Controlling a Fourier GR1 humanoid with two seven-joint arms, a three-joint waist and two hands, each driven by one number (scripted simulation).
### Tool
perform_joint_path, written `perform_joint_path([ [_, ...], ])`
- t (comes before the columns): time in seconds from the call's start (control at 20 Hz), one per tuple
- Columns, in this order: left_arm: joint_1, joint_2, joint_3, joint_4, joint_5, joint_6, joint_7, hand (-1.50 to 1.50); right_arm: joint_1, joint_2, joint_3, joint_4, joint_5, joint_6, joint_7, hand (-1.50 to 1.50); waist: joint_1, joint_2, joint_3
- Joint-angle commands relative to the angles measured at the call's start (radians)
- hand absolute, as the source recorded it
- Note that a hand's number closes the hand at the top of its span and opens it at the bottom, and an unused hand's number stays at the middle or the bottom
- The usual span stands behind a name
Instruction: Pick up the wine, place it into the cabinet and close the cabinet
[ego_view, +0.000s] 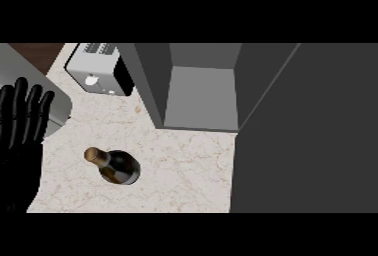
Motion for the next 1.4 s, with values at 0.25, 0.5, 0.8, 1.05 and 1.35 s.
perform_joint_path([
  [0.25, 0.046, 0.04, -0.019, -0.058, 0.051, -0.122, -0.086, -1.5, 0.146, 0.035, 0.026, -0.203, 0.022, -0.019, 0.019, -1.5, -0.055, -0.004, 0.026],
  [0.5, 0.074, 0.009, -0.04, -0.129, 0.276, -0.12, 0.189, -1.5, 0.207, 0.084, 0.23, -0.299, -0.085, 0.036, 0.193, -1.5, -0.053, -0.005, 0.026],
  [0.8, 0.057, 0.029, -0.027, -0.284, 0.316, -0.057, 0.371, -1.5, 0.21, 0.087, 0.302, -0.461, -0.025, -0.019, 0.353, -1.5, -0.048, -0.001, 0.026],
  [1.05, 0.09, 0.018, -0.079, -0.455, 0.282, 0.014, 0.499, -1.5, 0.218, 0.118, 0.472, -0.497, 0.118, -0.078, 0.404, -1.5, -0.045, -0.005, 0.026],
  [1.35, 0.0, 0.06, -0.019, -0.409, 0.287, 0.047, 0.583, -1.5, 0.143, 0.108, 0.521, -0.478, 0.195, -0.137, 0.45, -1.5, -0.047, -0.005, 0.025],
])
